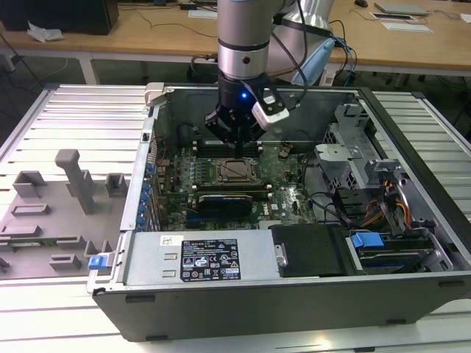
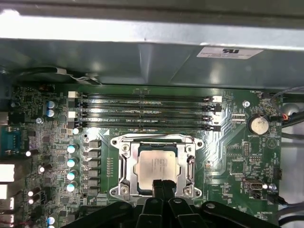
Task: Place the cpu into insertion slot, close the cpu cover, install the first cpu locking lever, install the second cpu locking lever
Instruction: 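Install the second cpu locking lever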
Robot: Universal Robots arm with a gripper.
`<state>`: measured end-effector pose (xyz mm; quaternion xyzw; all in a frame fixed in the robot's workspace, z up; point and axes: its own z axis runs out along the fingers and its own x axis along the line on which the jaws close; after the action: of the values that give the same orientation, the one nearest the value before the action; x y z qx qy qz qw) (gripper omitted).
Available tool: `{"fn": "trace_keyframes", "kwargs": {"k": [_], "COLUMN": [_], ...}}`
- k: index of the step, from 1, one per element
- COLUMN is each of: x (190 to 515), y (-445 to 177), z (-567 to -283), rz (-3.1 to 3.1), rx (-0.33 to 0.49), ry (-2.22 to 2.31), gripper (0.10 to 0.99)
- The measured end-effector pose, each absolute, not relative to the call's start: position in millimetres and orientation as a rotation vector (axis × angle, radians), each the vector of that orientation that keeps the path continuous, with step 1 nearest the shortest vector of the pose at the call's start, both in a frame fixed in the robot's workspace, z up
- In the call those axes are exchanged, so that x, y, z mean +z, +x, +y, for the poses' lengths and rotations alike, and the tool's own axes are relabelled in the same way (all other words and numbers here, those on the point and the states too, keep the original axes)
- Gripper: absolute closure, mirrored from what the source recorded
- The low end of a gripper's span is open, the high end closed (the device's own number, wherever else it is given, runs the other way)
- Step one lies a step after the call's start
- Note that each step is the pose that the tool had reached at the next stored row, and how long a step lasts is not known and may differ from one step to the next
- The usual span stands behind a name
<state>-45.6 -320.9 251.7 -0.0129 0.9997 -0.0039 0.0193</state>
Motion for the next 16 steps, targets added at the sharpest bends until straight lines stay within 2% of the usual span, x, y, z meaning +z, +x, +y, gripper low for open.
{"fn": "trace_keyframes", "kwargs": {"k": [16], "x": [254.7], "y": [-45.6], "z": [-326.1], "rz": [3.103], "rx": [-0.013], "ry": [-0.04], "gripper": [0.98]}}
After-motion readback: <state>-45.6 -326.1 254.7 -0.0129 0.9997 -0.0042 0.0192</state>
